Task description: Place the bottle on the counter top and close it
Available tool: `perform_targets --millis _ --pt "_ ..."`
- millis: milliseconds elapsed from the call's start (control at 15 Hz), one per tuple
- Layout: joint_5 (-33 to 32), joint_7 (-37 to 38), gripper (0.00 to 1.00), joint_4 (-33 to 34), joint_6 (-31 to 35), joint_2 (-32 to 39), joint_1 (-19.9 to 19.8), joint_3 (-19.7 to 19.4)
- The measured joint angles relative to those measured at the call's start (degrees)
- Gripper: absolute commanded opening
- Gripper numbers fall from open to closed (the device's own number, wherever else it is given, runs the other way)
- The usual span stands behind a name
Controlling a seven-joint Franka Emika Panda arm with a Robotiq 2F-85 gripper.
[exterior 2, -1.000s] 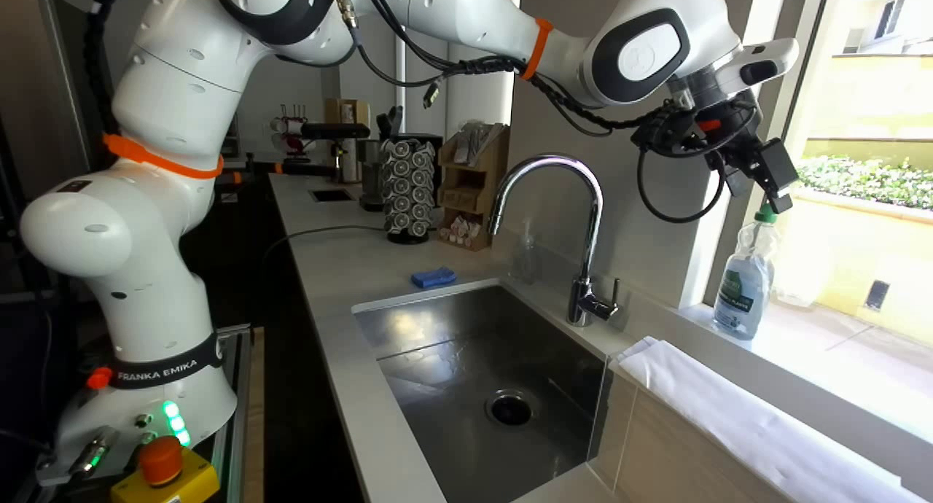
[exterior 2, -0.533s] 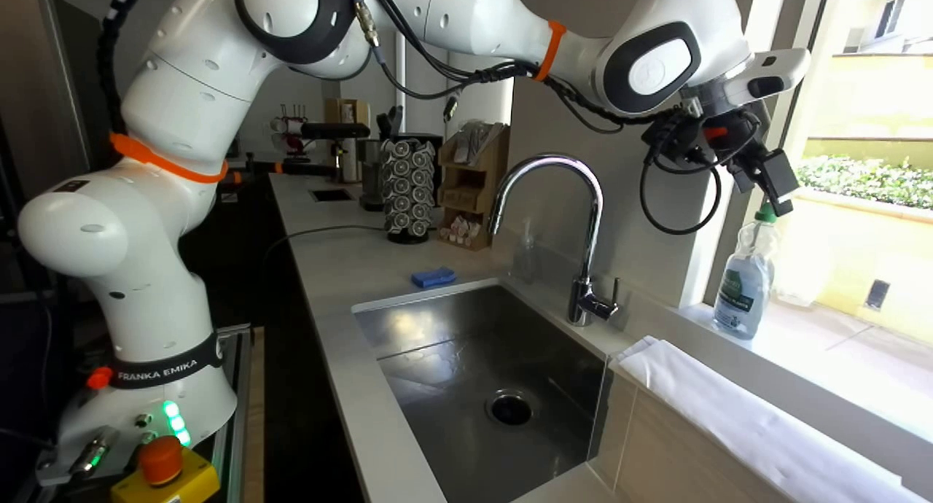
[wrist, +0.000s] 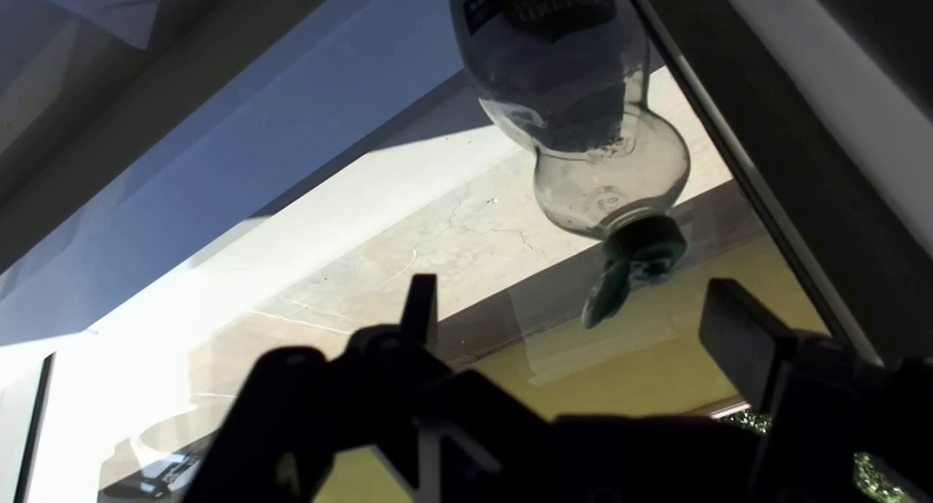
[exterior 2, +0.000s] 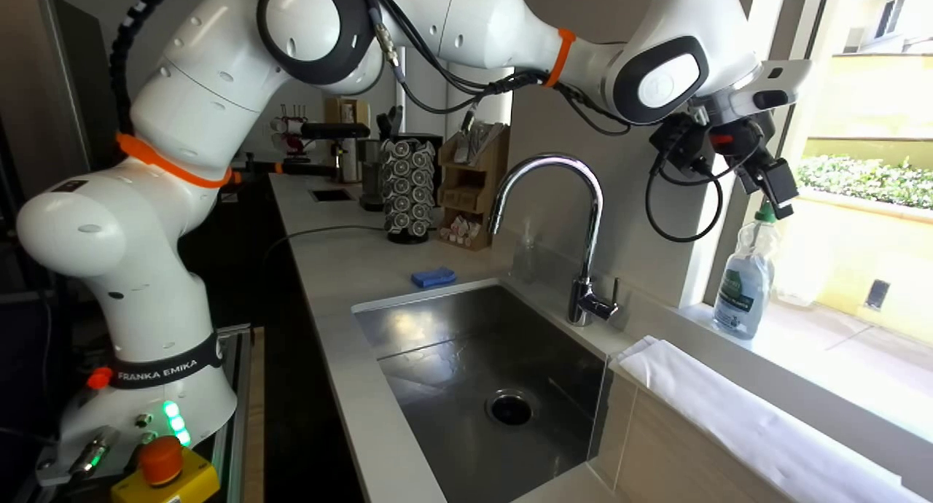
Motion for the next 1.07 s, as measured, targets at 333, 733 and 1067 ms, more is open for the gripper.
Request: perform_targets --millis 333,733,1067 --pt "0.14 0.67 0.21 3.17 0.08 2.55 -0.09 0.43" --pt "0.15 0.91 0.03 5.56 0.19 4.10 -0.09 0.55" --pt "0.15 1.03 0.03 6.42 0.27 4.75 -0.30 0.60"
